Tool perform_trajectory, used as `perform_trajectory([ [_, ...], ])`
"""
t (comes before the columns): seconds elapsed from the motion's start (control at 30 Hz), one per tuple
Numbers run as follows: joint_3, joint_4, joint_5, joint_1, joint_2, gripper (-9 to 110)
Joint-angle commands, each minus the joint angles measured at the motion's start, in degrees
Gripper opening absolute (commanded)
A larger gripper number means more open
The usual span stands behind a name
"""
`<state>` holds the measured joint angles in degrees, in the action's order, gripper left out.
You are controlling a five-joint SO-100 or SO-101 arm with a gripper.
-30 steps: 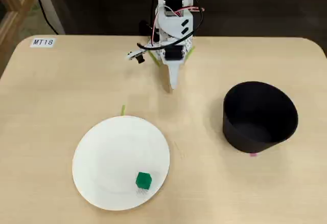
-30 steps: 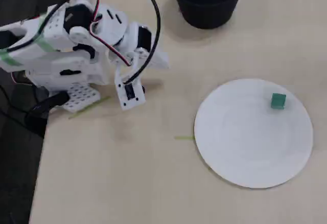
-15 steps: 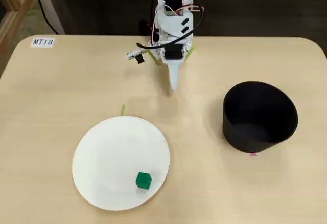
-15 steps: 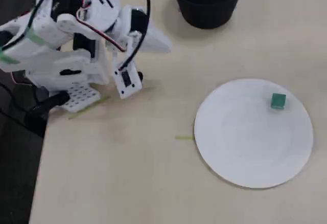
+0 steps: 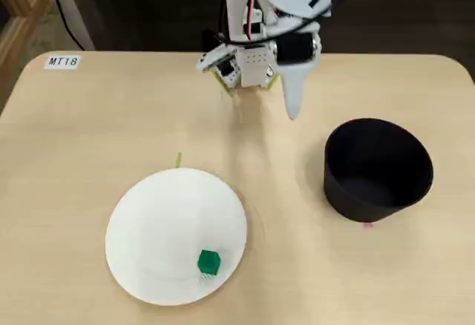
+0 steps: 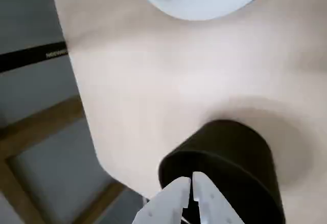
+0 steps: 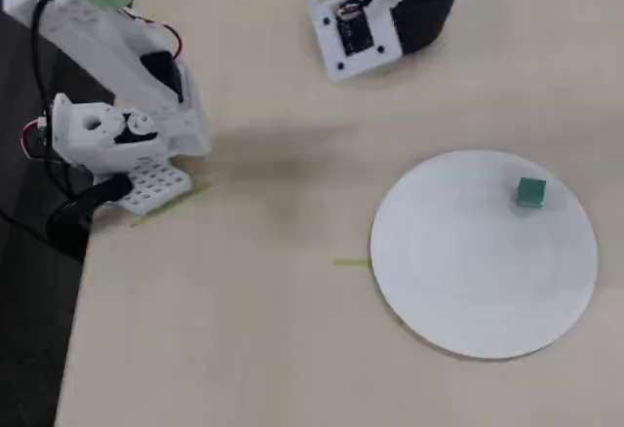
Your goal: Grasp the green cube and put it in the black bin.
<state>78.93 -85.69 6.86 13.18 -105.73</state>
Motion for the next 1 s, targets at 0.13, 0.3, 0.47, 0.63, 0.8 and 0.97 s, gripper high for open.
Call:
perform_trajectory([
  [0.13, -37.4, -11.0, -0.3, -2.2, 29.6, 0],
  [0.3, -61.5, -16.9, 0.4, -5.1, 47.4, 0],
  [0.47, -64.1, -17.0, 2.6, -9.9, 51.6, 0],
  [0.63, -66.5, -16.9, 4.1, -13.8, 57.0, 0],
  [0.8, -70.8, -16.9, 5.5, -16.5, 62.9, 0],
  [0.97, -75.1, -17.0, 5.9, -18.2, 67.8, 4],
])
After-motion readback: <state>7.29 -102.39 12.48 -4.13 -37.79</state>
